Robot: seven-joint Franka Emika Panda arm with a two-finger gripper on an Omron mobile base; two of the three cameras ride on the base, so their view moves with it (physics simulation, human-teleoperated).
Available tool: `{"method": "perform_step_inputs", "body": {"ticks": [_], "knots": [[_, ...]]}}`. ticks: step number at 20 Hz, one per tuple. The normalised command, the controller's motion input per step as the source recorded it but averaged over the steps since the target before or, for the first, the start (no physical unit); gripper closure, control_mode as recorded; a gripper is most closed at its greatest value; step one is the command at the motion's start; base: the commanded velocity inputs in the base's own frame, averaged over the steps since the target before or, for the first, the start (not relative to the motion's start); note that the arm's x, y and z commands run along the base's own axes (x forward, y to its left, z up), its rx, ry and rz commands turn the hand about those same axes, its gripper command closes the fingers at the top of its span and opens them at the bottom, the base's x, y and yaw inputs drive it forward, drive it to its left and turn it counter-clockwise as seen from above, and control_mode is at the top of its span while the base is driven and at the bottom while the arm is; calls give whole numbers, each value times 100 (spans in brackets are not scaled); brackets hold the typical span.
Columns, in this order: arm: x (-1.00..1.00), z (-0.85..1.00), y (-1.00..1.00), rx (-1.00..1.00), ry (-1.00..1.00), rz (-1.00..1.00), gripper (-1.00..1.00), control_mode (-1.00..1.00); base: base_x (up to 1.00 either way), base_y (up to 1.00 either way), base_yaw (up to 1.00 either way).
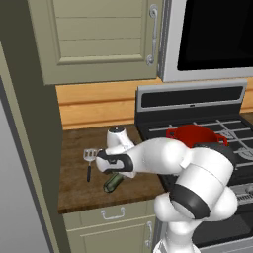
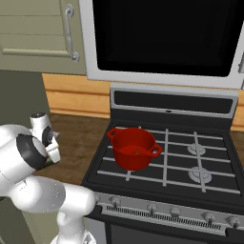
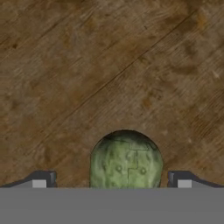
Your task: Put the cucumber and bell pepper in the pot. Retrieve the spatula and lightly stir the vegetables in the pot.
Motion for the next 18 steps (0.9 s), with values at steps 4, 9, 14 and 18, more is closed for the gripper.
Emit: {"method": "perform_step_inputs", "body": {"ticks": [4,9,14,18], "knots": [[4,-29,0,0,0,-1,-100,-100,0,0,0],[0,-34,-1,0,0,-3,-100,-100,0,0,0],[0,-33,-11,0,0,-4,-100,-100,0,0,0],[0,-14,-1,0,0,-4,100,-100,0,0,0]]}}
